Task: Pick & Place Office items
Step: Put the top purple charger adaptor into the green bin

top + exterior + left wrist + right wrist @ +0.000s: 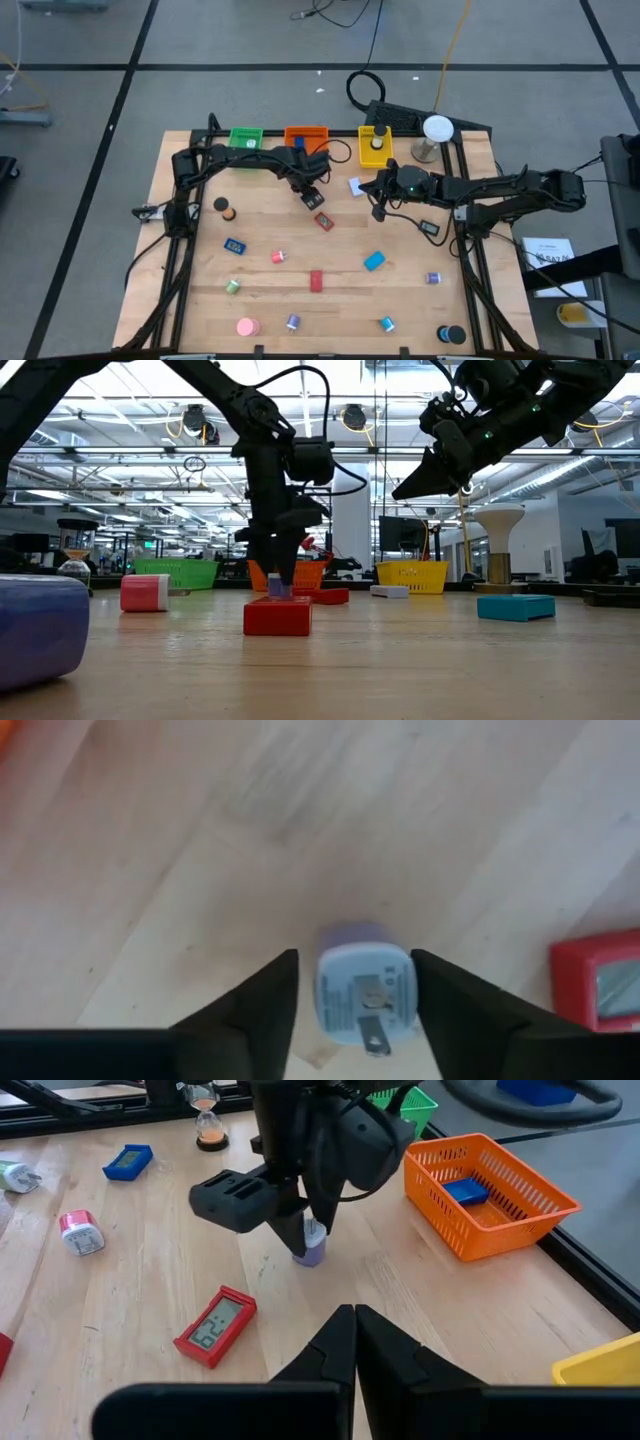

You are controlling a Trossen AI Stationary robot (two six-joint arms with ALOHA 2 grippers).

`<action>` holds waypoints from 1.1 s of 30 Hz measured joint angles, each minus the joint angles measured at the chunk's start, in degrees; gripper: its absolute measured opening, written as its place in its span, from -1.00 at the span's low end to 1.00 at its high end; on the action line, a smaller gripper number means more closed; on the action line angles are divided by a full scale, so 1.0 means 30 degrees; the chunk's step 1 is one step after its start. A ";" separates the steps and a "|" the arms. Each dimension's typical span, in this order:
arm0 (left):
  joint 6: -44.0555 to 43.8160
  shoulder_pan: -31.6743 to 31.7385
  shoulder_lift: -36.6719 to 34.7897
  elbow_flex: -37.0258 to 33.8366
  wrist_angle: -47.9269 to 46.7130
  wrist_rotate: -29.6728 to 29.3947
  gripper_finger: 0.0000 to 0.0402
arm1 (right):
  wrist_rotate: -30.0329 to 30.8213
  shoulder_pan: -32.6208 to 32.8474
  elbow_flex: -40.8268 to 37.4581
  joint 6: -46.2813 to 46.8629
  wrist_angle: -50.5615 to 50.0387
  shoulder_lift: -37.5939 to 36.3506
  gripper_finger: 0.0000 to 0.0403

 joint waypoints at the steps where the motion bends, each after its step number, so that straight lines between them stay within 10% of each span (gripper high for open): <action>1: 0.0278 -0.0030 0.0000 0.0000 -0.0104 -0.0001 -0.12 | 0.0000 -0.0003 0.0000 0.0000 -0.0002 0.0000 -1.00; 11: 0.4153 -0.0196 -0.0871 -0.0029 -0.3138 -0.0552 -0.31 | 0.0000 -0.0003 0.0000 -0.0204 -0.0007 0.0000 -1.00; 19: 0.6237 0.0022 -0.5293 -0.0008 -0.7926 -0.5208 -0.28 | 0.0000 -0.0001 0.0015 -0.0206 -0.0185 0.0007 -1.00; 33: 0.5728 0.8404 -1.0048 -0.1925 -0.7295 -0.4316 -0.30 | 0.0000 -0.0002 0.0015 -0.0204 -0.0167 0.0007 -1.00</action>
